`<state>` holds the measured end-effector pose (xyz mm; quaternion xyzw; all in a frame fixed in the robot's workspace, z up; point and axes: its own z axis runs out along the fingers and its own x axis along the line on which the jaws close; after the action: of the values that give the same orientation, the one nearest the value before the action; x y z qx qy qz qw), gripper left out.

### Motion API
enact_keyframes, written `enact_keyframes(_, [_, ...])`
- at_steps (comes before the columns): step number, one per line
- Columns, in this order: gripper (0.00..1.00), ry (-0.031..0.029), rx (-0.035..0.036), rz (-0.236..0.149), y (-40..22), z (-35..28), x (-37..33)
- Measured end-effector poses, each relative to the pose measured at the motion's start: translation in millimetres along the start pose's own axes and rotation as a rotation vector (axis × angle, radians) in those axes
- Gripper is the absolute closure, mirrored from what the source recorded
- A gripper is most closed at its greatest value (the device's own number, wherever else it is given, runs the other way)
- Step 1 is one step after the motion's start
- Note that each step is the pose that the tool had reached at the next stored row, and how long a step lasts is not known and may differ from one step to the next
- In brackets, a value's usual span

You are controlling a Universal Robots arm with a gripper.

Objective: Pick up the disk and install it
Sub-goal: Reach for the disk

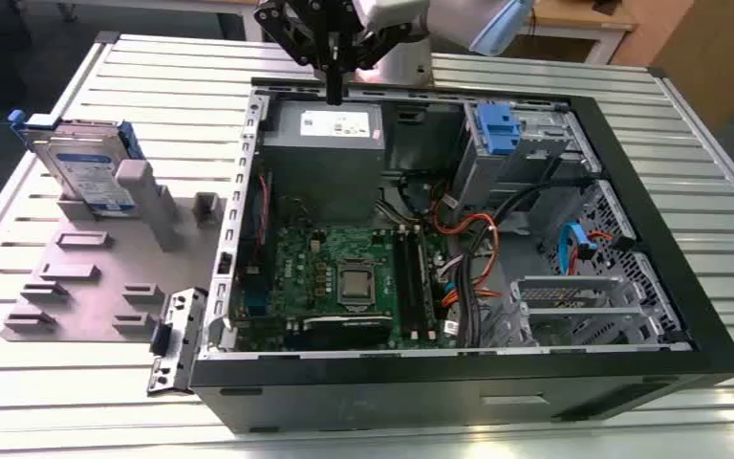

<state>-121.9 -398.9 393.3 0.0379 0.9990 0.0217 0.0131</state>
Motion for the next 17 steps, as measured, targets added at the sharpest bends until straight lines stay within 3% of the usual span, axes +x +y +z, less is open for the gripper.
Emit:
enact_keyframes(11, [0.89,0.0,0.0,0.0,0.0,0.0,0.2])
enact_keyframes(17, [0.89,0.0,0.0001,0.0,-0.5,-0.1,6.2])
